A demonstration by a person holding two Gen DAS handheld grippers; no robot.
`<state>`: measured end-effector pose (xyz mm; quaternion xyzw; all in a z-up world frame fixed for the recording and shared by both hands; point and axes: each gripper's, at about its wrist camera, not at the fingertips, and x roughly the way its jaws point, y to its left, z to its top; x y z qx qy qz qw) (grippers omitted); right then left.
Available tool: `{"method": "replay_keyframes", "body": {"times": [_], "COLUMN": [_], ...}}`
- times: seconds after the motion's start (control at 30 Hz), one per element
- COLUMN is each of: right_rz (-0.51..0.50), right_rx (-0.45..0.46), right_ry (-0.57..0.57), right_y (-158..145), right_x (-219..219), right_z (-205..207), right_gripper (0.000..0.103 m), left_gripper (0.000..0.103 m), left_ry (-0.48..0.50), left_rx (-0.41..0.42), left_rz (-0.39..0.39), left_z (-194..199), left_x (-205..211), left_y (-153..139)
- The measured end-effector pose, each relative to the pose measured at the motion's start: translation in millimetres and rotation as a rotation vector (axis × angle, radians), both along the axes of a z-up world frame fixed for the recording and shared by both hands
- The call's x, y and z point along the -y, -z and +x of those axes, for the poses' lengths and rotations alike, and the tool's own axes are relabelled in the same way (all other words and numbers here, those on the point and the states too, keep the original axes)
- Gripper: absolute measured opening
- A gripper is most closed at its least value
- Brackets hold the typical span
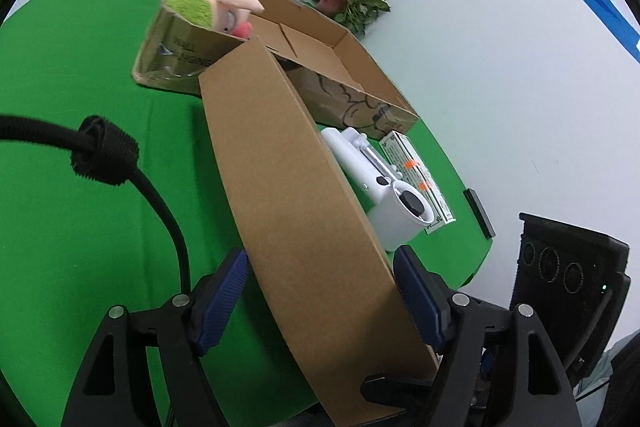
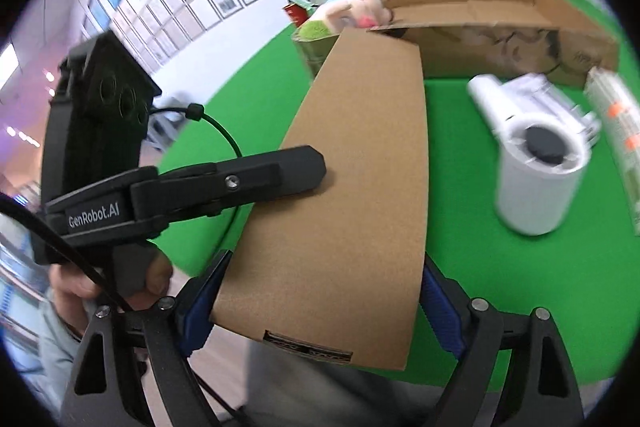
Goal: Organize objects
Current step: 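Lift the long cardboard box with the right gripper, turning its open side up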
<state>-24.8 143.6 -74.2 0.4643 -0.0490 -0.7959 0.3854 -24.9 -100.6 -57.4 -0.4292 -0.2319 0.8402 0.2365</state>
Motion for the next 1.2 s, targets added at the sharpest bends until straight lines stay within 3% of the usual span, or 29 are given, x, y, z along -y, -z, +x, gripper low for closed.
{"method": "replay_keyframes", "body": {"times": [0.2,0.27,0.33,0.47,0.57,0.63,0.83,0.93,1.2], "right_rz": [-0.142,-0.146,-0.108,0.040,0.095,0.107,0.162,0.182,0.250], "right_rx": [0.126,0.123,0.066,-0.150,-0.264,-0.305,-0.327,-0.289,-0.320], "right_ry": [-0.029,-0.032,-0.026,-0.017,-0.008,-0.001,0.012,0.014,0.047], "right_y": [10.0,9.6,2.9,-22.0,-38.7,-46.2,-47.3,-42.0,-45.0], "right_x": [-10.2,-13.8,-17.2,-18.2,-21.4,-26.4,-31.6,-31.5,-39.4], "right_z": [-13.1,-14.1,-11.4,3.1,12.7,17.1,15.8,0.7,3.9], "right_gripper": [0.088,0.089,0.091,0.094,0.094,0.094,0.094,0.094,0.093], "left_gripper": [0.068,0.068,0.068,0.066,0.053,0.053,0.038,0.029,0.028], "left_ry": [-0.037,-0.042,-0.039,-0.027,-0.017,-0.011,0.042,0.074,0.169], "left_rx": [0.002,0.018,0.020,0.018,0.013,0.013,0.014,0.012,-0.013], "left_rz": [-0.006,-0.016,-0.032,-0.064,-0.048,-0.045,-0.036,0.043,0.045], "left_z": [2.1,0.0,-4.7,-11.4,-14.9,-17.1,-21.5,-20.1,-26.5], "left_x": [6.4,2.7,-9.2,-32.6,-41.1,-46.3,-73.5,-77.1,-112.8], "left_y": [-16.6,-19.8,-19.9,-25.7,-29.1,-30.1,-24.3,-23.7,-26.4]}}
